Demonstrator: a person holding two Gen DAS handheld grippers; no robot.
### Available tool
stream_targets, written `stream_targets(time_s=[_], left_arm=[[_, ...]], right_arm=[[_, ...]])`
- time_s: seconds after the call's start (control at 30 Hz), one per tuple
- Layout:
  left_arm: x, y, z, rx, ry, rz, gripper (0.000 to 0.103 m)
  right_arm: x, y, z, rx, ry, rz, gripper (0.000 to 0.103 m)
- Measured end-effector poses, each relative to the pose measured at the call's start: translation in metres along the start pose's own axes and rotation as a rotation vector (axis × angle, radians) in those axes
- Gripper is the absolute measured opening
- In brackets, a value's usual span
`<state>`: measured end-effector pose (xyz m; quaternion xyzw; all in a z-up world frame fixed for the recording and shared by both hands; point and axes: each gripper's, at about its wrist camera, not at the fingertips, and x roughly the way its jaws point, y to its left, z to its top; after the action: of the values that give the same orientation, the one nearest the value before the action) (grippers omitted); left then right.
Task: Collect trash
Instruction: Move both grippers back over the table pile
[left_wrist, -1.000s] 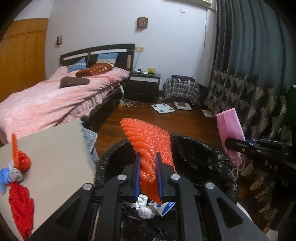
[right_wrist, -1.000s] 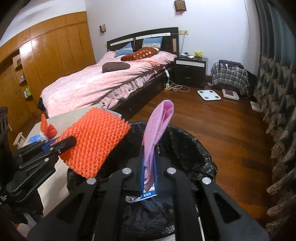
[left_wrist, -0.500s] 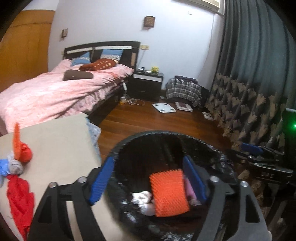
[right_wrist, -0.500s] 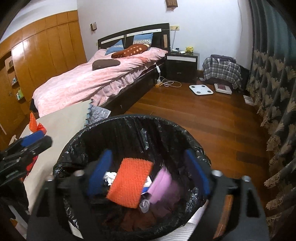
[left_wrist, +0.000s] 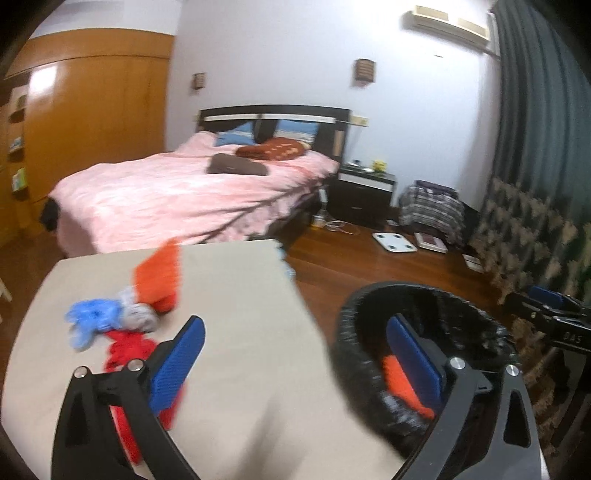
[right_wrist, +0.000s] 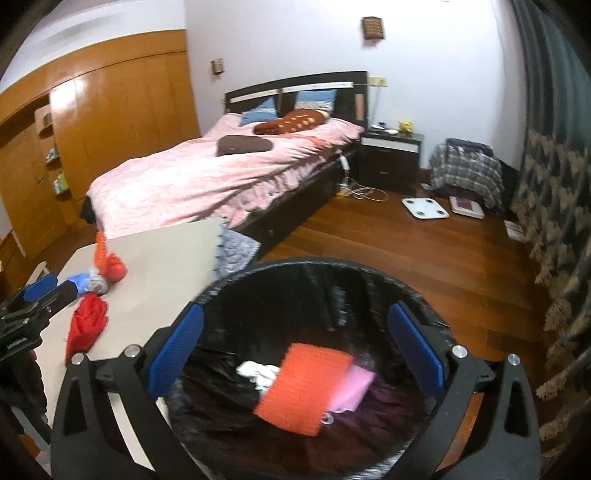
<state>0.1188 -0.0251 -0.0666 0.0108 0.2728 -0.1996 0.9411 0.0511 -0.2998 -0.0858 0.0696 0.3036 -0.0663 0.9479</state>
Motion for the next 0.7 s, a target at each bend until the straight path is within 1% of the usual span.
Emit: stream_targets(time_s=[0.13,0.33,0.53,0.7], left_arm=[[-0.015,0.035,-0.009,-0.017,-0.004,0.088,0.097],[-0.031,0.086,-0.022,-0.055,0.004,0.197,0.097],[-0.039,0.128,-0.036,-0.084,0.023,0.275,0.097],[-0.037,0.153,-0.047,-0.112,0.048,0.312,0.097]], right_arm=[[0.008,0.028,0.004,-0.033,0.003,0.043,0.098],[0.024,0.074,0.006,-0.069,0.006,0.117,0.098],[0.041,0.117,0.006,-0.108,0.013,0.178,0.098],[0.057,0.151,0.003,-0.134,0.028,0.217,0.098]])
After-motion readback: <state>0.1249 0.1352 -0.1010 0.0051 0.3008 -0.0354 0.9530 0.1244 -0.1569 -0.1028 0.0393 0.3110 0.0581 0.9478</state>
